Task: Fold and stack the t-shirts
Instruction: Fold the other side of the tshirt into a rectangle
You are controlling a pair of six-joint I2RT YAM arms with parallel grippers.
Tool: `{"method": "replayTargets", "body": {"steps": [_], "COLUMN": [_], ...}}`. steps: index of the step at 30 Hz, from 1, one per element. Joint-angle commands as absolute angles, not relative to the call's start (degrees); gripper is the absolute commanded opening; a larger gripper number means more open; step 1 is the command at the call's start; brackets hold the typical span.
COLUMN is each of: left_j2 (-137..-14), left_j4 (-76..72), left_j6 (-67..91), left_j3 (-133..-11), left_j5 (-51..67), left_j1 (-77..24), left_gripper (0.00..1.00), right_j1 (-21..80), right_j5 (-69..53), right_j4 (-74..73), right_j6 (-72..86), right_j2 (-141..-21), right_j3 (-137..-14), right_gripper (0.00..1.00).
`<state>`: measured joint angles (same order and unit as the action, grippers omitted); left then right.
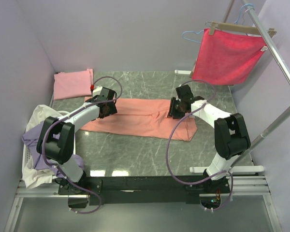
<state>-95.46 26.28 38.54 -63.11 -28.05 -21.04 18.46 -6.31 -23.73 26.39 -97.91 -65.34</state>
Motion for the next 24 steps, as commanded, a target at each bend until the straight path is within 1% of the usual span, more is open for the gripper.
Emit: {"method": "replayTargets", "body": {"steps": [1, 5, 9, 10, 13, 17, 20, 22, 24], "left_j2": [-95.9, -96.5, -98.3, -98.4, -98.8, -98.6, -98.7, -99.0, -99.7], "left_j4": [25.8, 25.2, 25.7, 25.9, 26.2, 26.5, 26.4, 26.3, 25.8], "left_j6": [37.5, 37.6, 37.4, 37.4, 37.2, 37.1, 36.9, 36.7, 36.1], "left_j3": [-64.8, -65.0, -66.1, -66.5, -67.1, -67.5, -68.0, -69.0, -70.7], "left_j5": [-27.3, -27.1, -27.2, -27.4, -27.8, -29.1, -29.7, -30.1, -30.8], "left_j1": [-21.2, -21.2, -21.2, -21.2, -21.2, -21.2, -21.2, -21.2, -21.1], "left_gripper": [0.99, 0.99, 0.99, 1.00, 0.99, 0.99, 1.00, 0.99, 0.99], "right_j1": [18.4, 18.2, 17.3, 17.1, 15.9, 15.0, 14.2, 14.0, 14.1], "right_j5": [-6.8, -4.6, -1.1, -0.5, -0.4, 5.2, 6.1, 6.2, 4.2], "right_j4": [-21.4, -20.7, -24.0, -24.3, -22.8, -26.0, -28.0, -28.4, -26.3], "right_j6": [27.0, 26.2, 25.8, 25.9, 25.3, 24.4, 24.0, 23.7, 23.7], "right_j2": [-99.1, -103.3, -110.3, -111.3, -112.6, -114.3, -115.4, -114.8, -111.2], "right_j3": [-65.5, -68.1, -75.8, -76.9, -79.0, -84.1, -87.3, -87.2, -83.7], "right_gripper": [0.44, 0.43, 0.44, 0.41, 0.42, 0.44, 0.46, 0.46, 0.46]}}
